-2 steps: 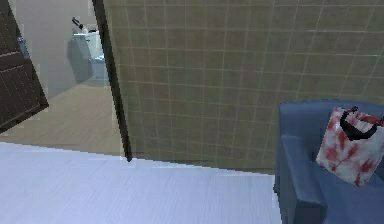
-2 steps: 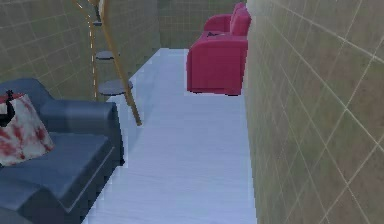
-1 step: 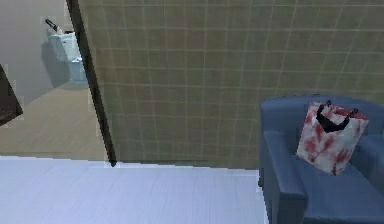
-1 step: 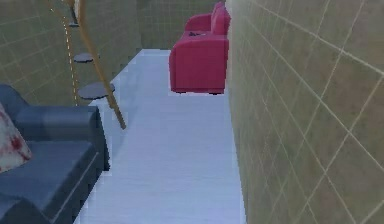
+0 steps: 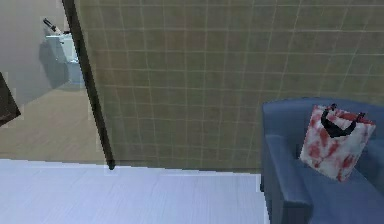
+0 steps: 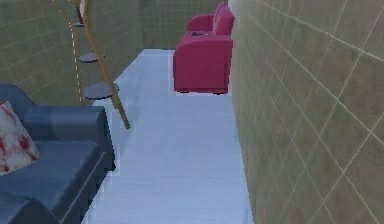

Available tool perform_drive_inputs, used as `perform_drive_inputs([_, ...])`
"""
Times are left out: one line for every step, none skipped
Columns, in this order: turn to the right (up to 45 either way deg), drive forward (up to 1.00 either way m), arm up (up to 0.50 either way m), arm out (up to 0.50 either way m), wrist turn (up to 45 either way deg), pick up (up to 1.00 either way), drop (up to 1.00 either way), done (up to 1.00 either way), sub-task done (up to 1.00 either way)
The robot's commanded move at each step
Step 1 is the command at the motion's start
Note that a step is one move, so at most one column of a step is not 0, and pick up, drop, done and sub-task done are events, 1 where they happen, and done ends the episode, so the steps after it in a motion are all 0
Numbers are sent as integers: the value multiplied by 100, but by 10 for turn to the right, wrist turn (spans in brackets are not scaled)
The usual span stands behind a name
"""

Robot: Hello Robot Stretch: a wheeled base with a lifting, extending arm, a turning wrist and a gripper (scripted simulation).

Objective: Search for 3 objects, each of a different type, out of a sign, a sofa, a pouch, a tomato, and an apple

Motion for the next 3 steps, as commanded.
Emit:
perform_drive_inputs([-450,0,0,0,0,0,0,0,0])
perform_drive_inputs([-90,0,0,0,0,0,0,0,0])
perform_drive_inputs([0,100,0,0,0,0,0,0,0])
